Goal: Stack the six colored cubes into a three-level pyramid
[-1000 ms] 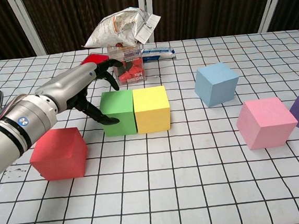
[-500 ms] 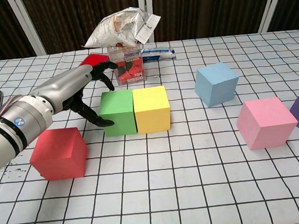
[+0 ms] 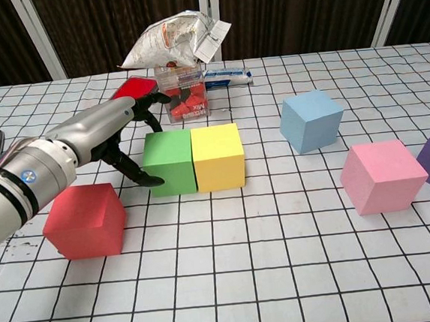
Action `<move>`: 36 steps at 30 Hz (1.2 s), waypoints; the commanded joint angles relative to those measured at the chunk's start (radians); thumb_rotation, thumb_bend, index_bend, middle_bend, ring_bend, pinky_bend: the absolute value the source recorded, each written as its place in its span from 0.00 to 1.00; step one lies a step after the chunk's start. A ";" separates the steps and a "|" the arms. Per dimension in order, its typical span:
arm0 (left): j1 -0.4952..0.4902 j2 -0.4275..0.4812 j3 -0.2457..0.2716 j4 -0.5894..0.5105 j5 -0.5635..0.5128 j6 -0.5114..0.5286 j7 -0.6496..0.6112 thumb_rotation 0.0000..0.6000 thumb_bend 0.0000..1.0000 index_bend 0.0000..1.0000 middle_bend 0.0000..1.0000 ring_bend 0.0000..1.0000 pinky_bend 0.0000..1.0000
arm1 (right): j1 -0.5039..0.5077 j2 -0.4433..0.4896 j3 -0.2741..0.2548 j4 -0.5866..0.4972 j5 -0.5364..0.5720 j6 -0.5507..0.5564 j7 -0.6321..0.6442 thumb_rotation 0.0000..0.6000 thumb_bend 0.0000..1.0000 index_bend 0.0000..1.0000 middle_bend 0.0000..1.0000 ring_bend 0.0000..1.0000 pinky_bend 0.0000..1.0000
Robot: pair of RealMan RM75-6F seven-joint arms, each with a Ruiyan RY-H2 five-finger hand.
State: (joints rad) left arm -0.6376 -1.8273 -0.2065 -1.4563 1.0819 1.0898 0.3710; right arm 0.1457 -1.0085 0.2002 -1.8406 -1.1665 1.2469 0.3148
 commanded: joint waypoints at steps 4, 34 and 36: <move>-0.001 -0.004 -0.001 0.004 -0.003 0.003 0.002 1.00 0.06 0.07 0.33 0.06 0.03 | 0.000 -0.002 0.000 0.004 0.005 -0.005 0.003 1.00 0.06 0.00 0.25 0.05 0.00; 0.103 0.267 0.013 -0.288 0.086 0.139 -0.062 1.00 0.01 0.05 0.08 0.00 0.00 | 0.075 -0.004 0.013 0.001 -0.065 -0.026 -0.147 1.00 0.06 0.00 0.24 0.04 0.00; 0.132 0.307 0.015 -0.306 0.100 0.174 -0.091 1.00 0.00 0.05 0.08 0.00 0.00 | 0.110 -0.013 0.018 0.029 -0.091 -0.055 -0.167 1.00 0.06 0.00 0.23 0.02 0.00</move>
State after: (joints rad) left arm -0.5426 -1.5674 -0.1934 -1.7291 1.1585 1.2219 0.3148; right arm 0.2204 -1.0095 0.2125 -1.8381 -1.2281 1.2197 0.1757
